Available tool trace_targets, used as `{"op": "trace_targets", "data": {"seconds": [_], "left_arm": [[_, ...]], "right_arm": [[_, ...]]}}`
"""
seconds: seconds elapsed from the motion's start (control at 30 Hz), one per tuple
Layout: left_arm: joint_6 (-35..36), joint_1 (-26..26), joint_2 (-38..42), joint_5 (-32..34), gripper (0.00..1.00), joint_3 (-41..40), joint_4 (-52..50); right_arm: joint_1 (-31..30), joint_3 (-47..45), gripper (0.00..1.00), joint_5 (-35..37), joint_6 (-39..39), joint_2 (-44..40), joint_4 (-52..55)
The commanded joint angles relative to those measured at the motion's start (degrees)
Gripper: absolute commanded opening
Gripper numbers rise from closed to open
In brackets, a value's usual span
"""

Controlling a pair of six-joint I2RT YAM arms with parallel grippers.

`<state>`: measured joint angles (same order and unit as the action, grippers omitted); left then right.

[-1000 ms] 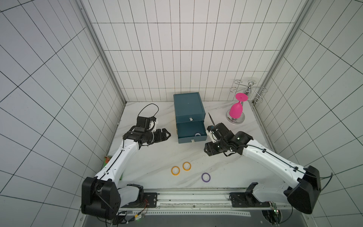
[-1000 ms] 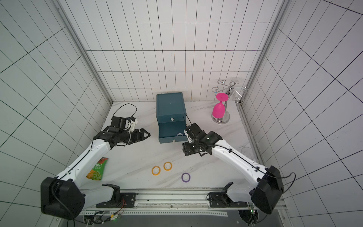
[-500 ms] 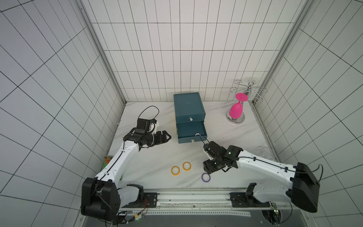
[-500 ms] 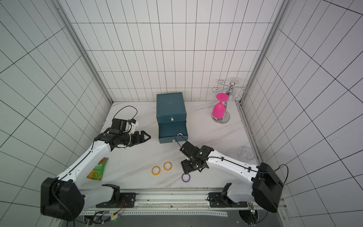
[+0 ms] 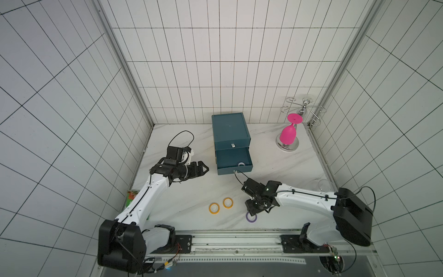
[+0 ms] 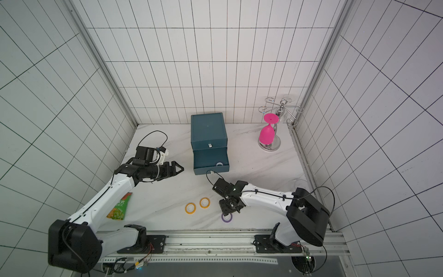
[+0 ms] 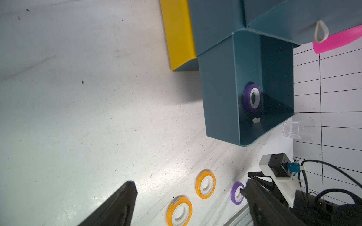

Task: Place the transparent tape into the drawer according to color
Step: Pick up the tape at the center of the board.

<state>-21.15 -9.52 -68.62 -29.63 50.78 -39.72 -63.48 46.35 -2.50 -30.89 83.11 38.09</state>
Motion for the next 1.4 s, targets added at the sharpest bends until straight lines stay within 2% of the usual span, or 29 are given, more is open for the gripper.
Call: {"op": "trace_targets", "data": {"seconds": [0.0,0.17,0.47,0.77,1.03,1.27,1.37], "left_arm": [[0.98,0.28,1.24,-0.43,0.91,-0.48,0.33],[0.93,0.27,1.23,-0.34,0.91,-0.52,0.29],[1.11,0.24,0.99,-0.37,0.91,-0.36,0.23],[1.19,0.26,1.12,-0.08,0.91,-0.40,0.23],[1.26,0.26,1.19,0.01,0.91,-0.36,0.05],[1.31,0.22,1.18,0.12,0.91,-0.29,0.00],[1.20,0.28,1.18,0.01,0.91,-0.40,0.00]], "right_arm": [[-1.22,-2.09,0.56,-0.40,-1.85,-1.99,1.27],[-2.28,-3.01,0.55,-0.49,-2.82,-3.42,2.46],[-3.04,-2.23,0.51,0.39,-2.68,0.47,2.15],[-3.79,-1.79,0.36,0.12,-2.68,3.31,1.73],[-4.39,-1.19,0.17,0.22,-2.89,5.44,1.98],[-4.51,-0.70,0.01,1.04,-3.28,3.95,2.64],[-4.46,-0.39,0.00,2.13,-3.59,1.55,3.28]]}}
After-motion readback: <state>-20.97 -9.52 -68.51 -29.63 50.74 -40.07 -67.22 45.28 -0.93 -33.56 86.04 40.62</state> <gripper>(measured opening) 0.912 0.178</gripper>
